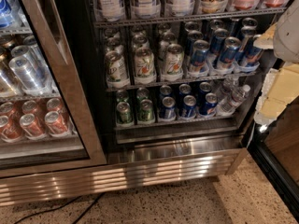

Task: Close right fridge door

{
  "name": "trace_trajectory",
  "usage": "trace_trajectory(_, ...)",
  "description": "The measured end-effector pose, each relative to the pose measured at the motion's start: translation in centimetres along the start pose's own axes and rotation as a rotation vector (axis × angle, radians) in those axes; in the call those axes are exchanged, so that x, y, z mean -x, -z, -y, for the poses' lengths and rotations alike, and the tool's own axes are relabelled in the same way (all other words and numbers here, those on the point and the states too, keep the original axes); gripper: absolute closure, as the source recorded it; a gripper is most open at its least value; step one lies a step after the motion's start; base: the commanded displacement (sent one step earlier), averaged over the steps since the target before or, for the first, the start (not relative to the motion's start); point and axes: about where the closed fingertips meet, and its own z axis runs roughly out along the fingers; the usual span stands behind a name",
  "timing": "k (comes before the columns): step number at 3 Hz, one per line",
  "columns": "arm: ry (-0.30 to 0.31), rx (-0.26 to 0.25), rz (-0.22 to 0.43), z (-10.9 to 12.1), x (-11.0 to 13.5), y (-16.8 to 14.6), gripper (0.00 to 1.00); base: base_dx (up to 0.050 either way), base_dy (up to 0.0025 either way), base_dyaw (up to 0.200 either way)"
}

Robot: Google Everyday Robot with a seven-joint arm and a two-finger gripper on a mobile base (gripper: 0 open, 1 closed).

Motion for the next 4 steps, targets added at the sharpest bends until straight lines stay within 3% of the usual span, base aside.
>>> trace_trajectory(4, 0.0, 0.0, 0.0, 0.0, 0.0, 0.0, 0.0, -0.05, -0.00005, 0.0)
